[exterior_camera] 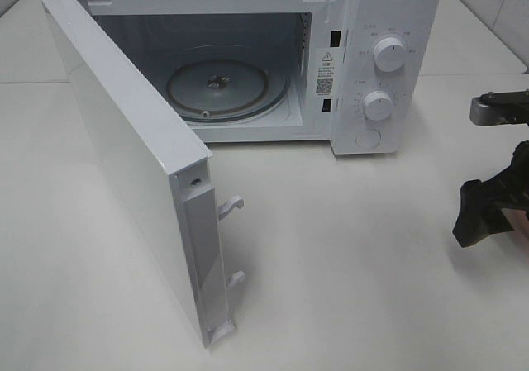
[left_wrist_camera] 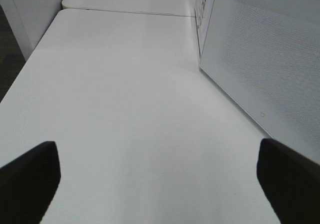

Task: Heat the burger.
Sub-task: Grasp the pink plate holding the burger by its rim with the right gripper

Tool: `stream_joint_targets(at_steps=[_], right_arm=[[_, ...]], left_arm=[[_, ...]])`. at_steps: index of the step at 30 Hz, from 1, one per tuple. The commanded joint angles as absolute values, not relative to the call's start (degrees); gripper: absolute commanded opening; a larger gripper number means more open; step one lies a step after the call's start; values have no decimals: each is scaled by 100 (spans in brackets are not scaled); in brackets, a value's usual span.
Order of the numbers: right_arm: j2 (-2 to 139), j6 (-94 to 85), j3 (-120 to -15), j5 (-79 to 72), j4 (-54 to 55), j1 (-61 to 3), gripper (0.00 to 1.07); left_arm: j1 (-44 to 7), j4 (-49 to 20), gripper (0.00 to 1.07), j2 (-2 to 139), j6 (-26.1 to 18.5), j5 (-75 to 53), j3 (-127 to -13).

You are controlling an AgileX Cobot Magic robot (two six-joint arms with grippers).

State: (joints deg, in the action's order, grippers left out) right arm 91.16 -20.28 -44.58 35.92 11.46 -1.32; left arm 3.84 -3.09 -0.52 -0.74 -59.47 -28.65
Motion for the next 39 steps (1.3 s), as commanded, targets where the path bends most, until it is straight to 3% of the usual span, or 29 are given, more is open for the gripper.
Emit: stream_joint_targets(at_steps=[1,11,34,39], right_arm=[[9482,-2097,-4784,3793,1089,-40,98],[10279,-1914,-5437,3988,699,223,98],[11070,-1667,-5449,3804,699,413,98],[11070,-1696,-5449,3799,619,413,94]], left_arm=[[378,-327,102,-120,-63,-5936,-2853],[378,-327,102,-120,-63,-5936,-2853],[378,-327,102,-120,-63,-5936,-2853],[378,-327,102,-120,-63,-5936,-2853]])
